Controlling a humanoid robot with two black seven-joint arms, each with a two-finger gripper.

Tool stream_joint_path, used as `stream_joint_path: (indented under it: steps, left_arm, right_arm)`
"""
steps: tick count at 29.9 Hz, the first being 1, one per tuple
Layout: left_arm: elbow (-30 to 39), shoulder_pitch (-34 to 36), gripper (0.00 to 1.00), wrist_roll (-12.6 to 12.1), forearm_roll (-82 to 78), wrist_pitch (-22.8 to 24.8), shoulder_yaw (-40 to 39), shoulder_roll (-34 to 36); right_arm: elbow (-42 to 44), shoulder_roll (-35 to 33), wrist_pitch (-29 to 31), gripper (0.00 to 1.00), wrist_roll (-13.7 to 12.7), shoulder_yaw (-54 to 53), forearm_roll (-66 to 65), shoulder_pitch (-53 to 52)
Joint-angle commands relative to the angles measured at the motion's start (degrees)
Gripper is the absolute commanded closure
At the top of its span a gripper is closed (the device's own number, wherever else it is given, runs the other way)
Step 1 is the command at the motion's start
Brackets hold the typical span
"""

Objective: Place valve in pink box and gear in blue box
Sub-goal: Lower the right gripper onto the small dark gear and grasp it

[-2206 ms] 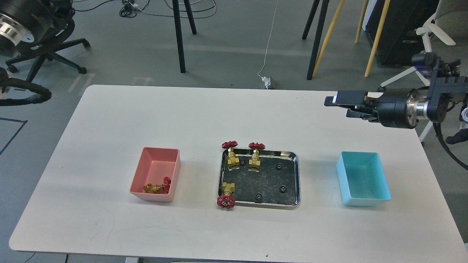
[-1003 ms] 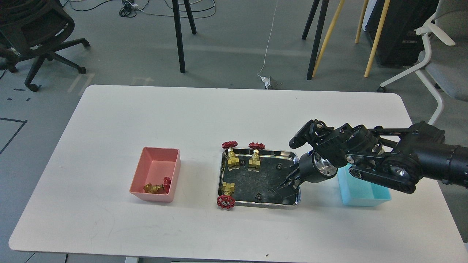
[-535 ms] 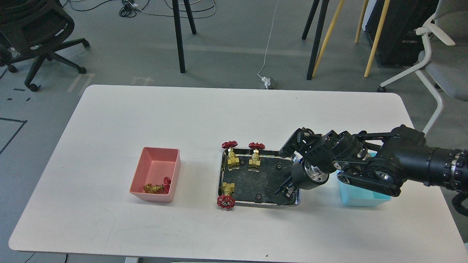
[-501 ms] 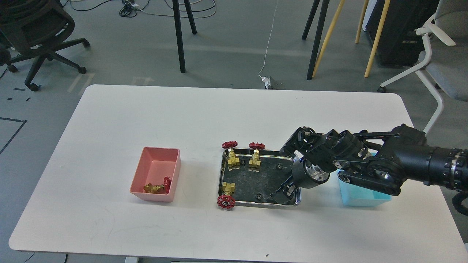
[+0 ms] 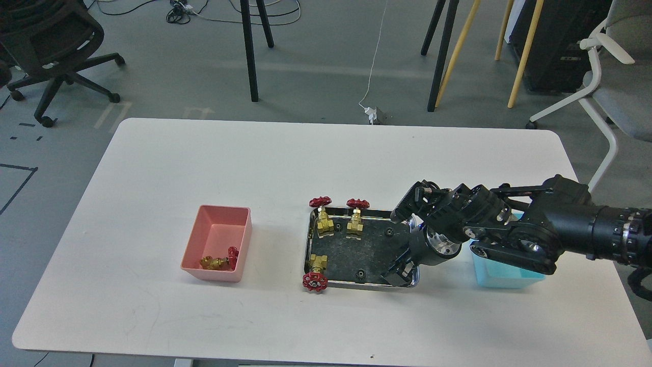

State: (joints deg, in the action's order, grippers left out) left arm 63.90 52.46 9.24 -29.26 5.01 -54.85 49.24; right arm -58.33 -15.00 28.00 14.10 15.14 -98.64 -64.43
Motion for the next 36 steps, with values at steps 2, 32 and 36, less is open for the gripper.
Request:
stream_joint_path:
  steps: [2, 32, 36]
  left_arm:
    - [-0.18, 0.01, 0.07, -0.01, 0.0, 0.0, -0.43, -0.02]
    - [-0.71, 0.1, 0.07, 0.08, 0.17, 0.09, -0.69, 0.51]
    - [-0.71, 0.1, 0.07, 0.08, 0.17, 0.09, -0.69, 0.51]
  right_arm:
    - [0.49, 1.29, 0.0, 0.33, -0.13, 0.06, -0.68, -0.08]
    - [1.11, 2.79, 0.0, 0.66, -0.3, 2.7, -1.73, -0.96]
    - [1.02, 2.79, 0.0, 0.7, -0.48, 2.61, -1.73, -1.05]
